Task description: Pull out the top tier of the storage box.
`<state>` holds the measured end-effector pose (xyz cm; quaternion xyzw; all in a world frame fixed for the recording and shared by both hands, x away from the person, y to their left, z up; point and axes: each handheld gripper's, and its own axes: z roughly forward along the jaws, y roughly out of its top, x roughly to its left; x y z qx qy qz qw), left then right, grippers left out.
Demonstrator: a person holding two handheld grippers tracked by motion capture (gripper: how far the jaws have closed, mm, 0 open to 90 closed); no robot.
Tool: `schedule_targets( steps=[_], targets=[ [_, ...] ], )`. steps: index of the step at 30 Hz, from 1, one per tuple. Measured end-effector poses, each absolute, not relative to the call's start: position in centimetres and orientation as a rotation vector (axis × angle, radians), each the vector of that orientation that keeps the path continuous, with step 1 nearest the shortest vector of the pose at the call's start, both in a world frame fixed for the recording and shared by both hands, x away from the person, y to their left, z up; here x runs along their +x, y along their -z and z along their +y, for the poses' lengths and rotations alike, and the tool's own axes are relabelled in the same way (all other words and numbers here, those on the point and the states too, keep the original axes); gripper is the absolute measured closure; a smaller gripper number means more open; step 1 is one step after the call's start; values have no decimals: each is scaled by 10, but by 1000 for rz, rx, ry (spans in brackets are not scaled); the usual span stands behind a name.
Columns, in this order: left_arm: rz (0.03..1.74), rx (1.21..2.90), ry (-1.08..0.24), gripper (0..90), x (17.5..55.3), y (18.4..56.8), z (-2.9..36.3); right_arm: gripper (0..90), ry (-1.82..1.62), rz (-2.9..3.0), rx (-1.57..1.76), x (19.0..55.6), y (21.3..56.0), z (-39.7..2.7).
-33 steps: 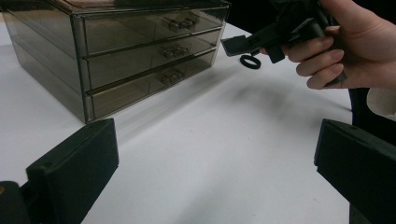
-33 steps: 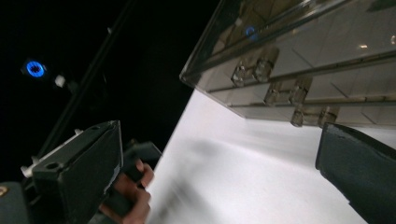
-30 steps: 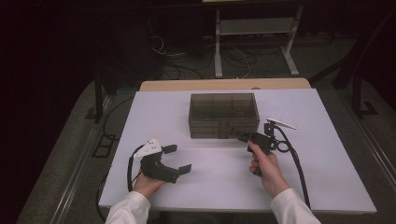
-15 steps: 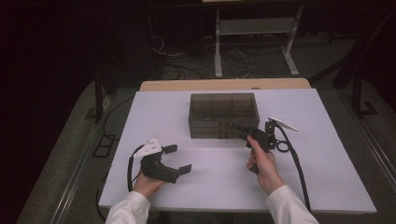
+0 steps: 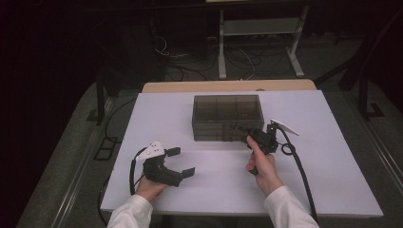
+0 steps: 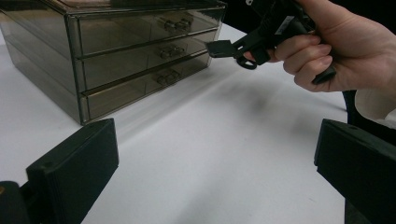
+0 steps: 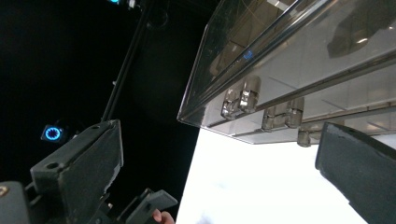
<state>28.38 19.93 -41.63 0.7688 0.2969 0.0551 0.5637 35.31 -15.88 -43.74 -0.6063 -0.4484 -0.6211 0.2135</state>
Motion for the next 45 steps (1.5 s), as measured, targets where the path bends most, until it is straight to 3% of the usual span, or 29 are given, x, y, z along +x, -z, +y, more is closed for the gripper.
schedule_targets(
  steps=[1, 2, 7, 9, 12, 39, 45],
  targets=[
    [699, 1809, -129, 0, 284, 416, 199, 4, 1724, -1244, -1683, 353, 437, -159],
    [699, 1810, -129, 0, 284, 416, 199, 66, 1727, -1225, -1687, 353, 438, -158],
    [698, 1809, -127, 0, 284, 416, 199, 67, 1719, -1192, -1717, 354, 439, -156],
    [696, 1812, -128, 0, 284, 416, 199, 169, 1716, -1168, -1732, 354, 439, -155],
    [697, 1810, -126, 0, 284, 416, 199, 226, 1716, -1135, -1769, 354, 439, -153],
    [691, 1814, -123, 0, 284, 417, 199, 601, 1608, -1049, -1930, 355, 446, -145],
    [691, 1814, -122, 0, 284, 417, 199, 650, 1616, -1036, -1939, 355, 445, -143]
  ],
)
